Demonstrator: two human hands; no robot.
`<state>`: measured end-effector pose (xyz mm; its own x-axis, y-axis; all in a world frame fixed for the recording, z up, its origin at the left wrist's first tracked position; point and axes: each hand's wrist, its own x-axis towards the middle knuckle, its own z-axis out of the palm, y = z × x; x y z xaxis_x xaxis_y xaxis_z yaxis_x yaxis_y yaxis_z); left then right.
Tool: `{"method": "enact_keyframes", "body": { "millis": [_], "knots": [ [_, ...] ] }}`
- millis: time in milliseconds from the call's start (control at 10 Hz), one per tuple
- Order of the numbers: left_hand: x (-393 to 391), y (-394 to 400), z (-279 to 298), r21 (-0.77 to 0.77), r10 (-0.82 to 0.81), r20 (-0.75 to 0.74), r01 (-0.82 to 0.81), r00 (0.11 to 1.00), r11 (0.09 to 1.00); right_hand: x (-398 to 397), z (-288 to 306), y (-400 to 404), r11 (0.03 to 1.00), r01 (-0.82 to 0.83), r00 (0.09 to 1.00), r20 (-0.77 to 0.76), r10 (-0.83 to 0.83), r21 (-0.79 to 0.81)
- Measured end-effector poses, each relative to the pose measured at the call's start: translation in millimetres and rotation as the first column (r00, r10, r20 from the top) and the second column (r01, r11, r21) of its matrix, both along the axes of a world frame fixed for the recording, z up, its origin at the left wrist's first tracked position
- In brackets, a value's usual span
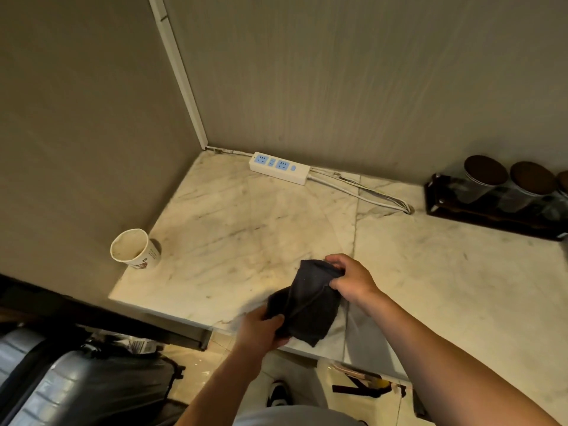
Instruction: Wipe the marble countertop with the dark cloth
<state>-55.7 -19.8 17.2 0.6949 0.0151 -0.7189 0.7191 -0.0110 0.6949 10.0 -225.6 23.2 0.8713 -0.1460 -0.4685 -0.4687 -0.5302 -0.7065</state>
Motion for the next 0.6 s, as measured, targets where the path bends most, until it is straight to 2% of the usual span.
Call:
{"method": "enact_keyframes", "body": {
  "millis": [100,200,300,500,600],
  "knots": [
    [-0.4,0.7,-8.6,0.266,-0.244,0.046,0.223,0.969,0.938,0.0,-9.0,2.8,0.959,-0.08,0.993,0.06,0.1,-0.273],
    [2.2,0.1,-8.6,0.426,-0.381,0.045,0.327,0.924,0.844,-1.6,-11.8,2.7,0.931,-0.06,0.996,0.044,0.081,-0.359],
    [3.7,0.6,-7.5,0.618,-0.522,0.046,0.386,0.852,0.685,-4.0,-14.7,1.2,0.928,-0.034,0.998,0.04,0.052,-0.37],
    [12.5,7.4,-2.9,0.65,-0.438,0.054,0.301,0.898,0.698,-16.9,-7.9,-10.2,0.947,0.06,0.996,0.084,-0.035,-0.314],
    [19.7,6.8,-1.1,0.707,-0.456,0.088,0.267,0.886,0.655,-27.7,-4.4,-17.1,0.945,0.08,0.991,0.129,-0.04,-0.317]
  ]
}}
